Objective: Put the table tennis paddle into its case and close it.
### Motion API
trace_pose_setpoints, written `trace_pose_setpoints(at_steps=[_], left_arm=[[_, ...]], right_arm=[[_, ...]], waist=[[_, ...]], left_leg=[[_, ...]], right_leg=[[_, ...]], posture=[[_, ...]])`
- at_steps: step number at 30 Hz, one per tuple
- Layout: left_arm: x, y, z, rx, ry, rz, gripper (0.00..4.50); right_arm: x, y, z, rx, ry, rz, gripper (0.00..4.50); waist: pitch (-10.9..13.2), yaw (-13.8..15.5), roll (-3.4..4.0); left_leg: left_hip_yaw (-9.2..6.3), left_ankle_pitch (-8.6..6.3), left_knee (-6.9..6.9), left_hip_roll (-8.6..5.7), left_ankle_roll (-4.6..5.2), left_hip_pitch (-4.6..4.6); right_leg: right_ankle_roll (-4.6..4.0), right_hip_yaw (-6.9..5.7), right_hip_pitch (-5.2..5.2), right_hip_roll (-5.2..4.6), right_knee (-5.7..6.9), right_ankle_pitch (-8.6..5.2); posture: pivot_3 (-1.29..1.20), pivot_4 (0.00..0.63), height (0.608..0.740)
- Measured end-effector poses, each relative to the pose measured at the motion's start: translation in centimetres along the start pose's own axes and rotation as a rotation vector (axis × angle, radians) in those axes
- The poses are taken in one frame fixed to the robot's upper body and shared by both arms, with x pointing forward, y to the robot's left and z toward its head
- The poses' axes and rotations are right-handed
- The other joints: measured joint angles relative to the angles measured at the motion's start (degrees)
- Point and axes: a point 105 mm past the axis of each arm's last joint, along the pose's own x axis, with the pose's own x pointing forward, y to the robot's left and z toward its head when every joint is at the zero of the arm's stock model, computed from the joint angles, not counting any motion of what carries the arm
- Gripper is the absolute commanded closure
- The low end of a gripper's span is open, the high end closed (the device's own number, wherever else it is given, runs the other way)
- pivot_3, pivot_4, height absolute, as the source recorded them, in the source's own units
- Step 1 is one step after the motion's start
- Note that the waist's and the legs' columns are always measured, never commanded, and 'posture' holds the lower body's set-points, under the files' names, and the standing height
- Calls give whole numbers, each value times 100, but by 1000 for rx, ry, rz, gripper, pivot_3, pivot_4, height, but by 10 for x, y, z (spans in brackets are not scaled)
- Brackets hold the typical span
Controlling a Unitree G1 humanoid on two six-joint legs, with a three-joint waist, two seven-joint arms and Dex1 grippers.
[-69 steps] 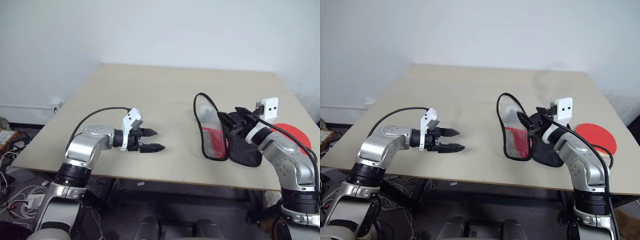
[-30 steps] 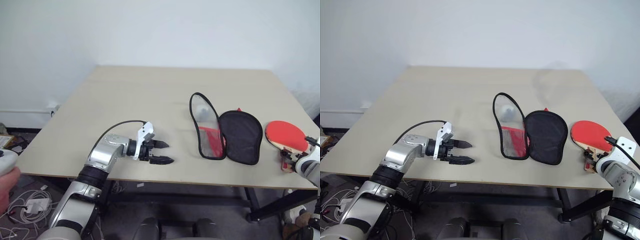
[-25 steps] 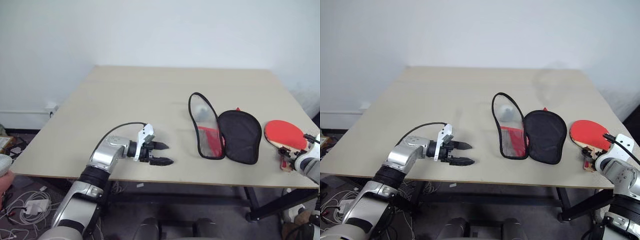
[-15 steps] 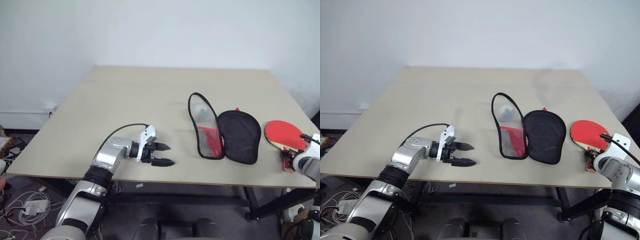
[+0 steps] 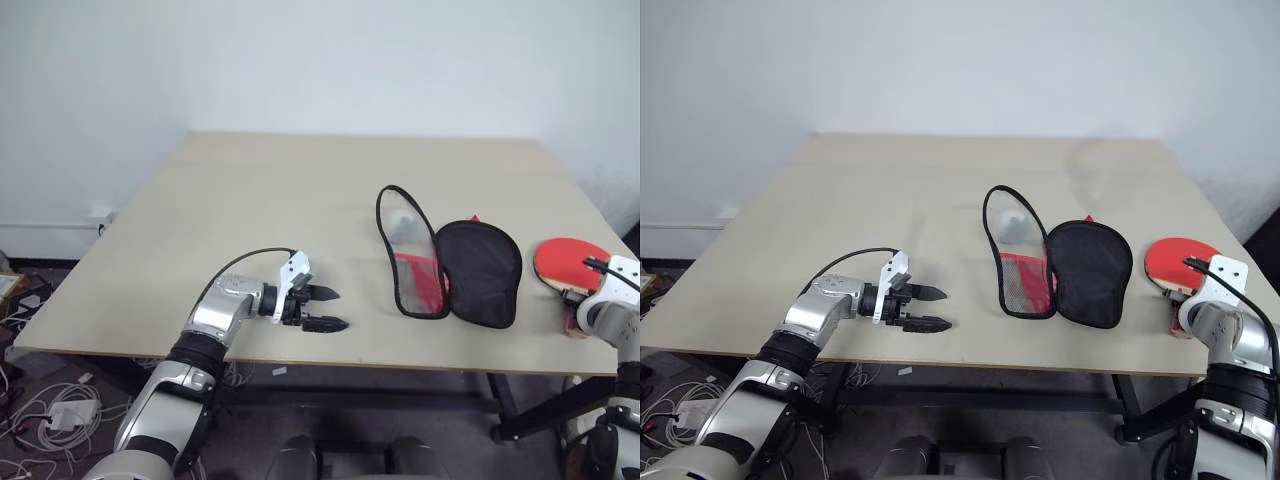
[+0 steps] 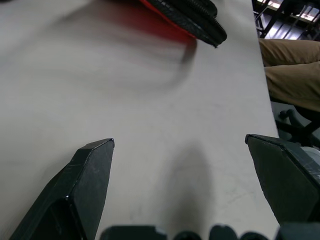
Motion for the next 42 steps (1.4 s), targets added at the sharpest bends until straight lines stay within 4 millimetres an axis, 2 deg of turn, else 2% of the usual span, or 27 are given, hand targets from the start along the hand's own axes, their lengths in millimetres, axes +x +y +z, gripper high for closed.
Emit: trace_pose_setpoints(at_steps=[3, 6, 9, 12, 14, 19, 23, 28, 33, 38, 42], left_arm=[[4, 0, 0, 8, 2, -7, 0], [10, 1, 2, 21, -4, -18, 0], [18, 1, 6, 34, -11, -33, 0], [19, 2, 9, 47, -6, -35, 0], [21, 1, 10, 52, -5, -38, 0], [22, -1, 13, 55, -5, -52, 0], [21, -2, 16, 66, -4, -54, 0], [20, -3, 17, 63, -1, -55, 0], [21, -5, 19, 66, 1, -60, 0], [22, -7, 21, 65, 5, -66, 0], [22, -8, 21, 64, 7, -67, 0]], right_arm=[[-11, 45, 29, 13, -85, 100, 3362], [-22, 99, 44, 11, -129, 213, 3362], [-29, 143, 36, -12, -109, 314, 3362], [-29, 167, 19, -44, -63, 361, 3362], [-27, 171, 8, -58, -34, 353, 3362], [-19, 158, -24, -94, 34, 307, 3362], [-27, 153, -20, -105, 6, 301, 3362], [-31, 144, -28, -113, 18, 283, 3362], [-37, 141, -25, -94, 1, 286, 3362], [-33, 135, -41, -150, 32, 251, 3362], [-32, 131, -39, -156, 28, 233, 3362]], waist=[[0, -55, 10], [0, -92, 10], [-1, -87, 10], [0, -86, 10], [0, -88, 10], [2, -102, 18], [-1, -102, 23], [-1, -101, 22], [0, -101, 23], [0, -101, 23], [0, -100, 23]], left_leg=[[6, 4, -13, 0, 6, 0], [4, 4, -22, 0, 6, 0], [-2, 4, -25, -1, 6, -7], [-5, 4, -24, -7, 6, -21], [-5, 4, -24, -8, 6, -21], [-5, 6, -26, -8, 8, -20], [-6, 6, -26, -7, 8, -19], [-5, 6, -26, -7, 8, -19], [-5, 6, -28, -6, 8, -19], [-3, 6, -27, -6, 8, -19], [-2, 6, -27, -6, 8, -19]], right_leg=[[1, 8, -10, 2, 5, 1], [0, 8, -11, 3, 4, 1], [-6, 4, -13, 3, 4, 5], [-16, 2, -22, -1, 3, 11], [-17, 3, -22, -2, 3, 12], [-16, 3, -28, -2, 9, 12], [-7, 2, -27, -1, 10, 6], [-6, 4, -28, -1, 9, 5], [-5, 4, -29, -1, 9, 5], [-3, 5, -29, -1, 9, 4], [-3, 5, -28, -1, 8, 3]], posture=[[0, 0, 740], [0, 0, 740], [0, 0, 740], [0, 0, 740], [0, 0, 740], [0, 0, 740], [0, 0, 740], [0, 0, 740], [0, 0, 740], [0, 0, 740], [0, 0, 740]])
